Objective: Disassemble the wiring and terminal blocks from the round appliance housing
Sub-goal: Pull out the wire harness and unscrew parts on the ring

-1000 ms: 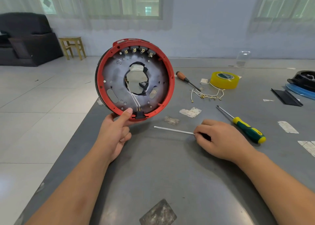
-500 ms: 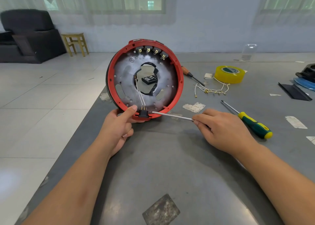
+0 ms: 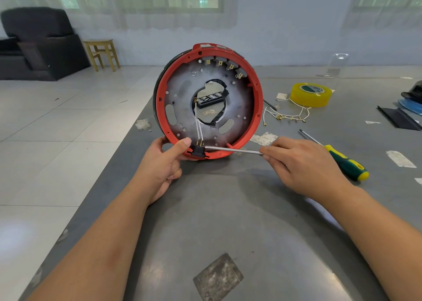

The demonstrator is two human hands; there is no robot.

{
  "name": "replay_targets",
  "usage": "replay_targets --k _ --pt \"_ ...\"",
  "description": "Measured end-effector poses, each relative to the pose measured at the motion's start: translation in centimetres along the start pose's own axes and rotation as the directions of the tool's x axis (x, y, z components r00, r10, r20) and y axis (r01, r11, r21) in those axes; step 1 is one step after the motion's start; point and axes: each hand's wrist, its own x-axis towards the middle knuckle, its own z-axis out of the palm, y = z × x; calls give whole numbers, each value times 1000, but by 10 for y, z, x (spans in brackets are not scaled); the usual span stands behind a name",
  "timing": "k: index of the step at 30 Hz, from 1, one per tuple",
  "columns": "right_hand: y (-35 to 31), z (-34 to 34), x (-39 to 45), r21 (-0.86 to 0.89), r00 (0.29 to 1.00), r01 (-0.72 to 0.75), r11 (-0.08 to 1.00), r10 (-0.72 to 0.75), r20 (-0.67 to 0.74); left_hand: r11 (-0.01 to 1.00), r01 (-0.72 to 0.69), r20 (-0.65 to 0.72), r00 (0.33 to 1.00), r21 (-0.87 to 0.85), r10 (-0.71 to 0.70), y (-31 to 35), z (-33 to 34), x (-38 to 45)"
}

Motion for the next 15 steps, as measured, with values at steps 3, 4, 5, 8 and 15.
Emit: replay_targets --k 3,4,5,8,15 --pt "3 0 1 -3 999 22 1000 -22 -29 1000 0 6 1000 6 0 1 0 -1" --pt "4 0 1 -5 999 28 1000 -28 -35 1000 2 7 1000 11 -2 1 0 -1" --pt "5 0 1 -9 999 34 999 -34 -39 1000 4 8 1000 17 -4 1 0 -1" --pt "6 0 1 -8 999 35 999 -36 -30 999 7 19 1000 38 -8 1 0 -2" --pt "1 2 -2 62 1000 -14 998 12 29 999 21 32 999 29 -22 -1 -1 -1"
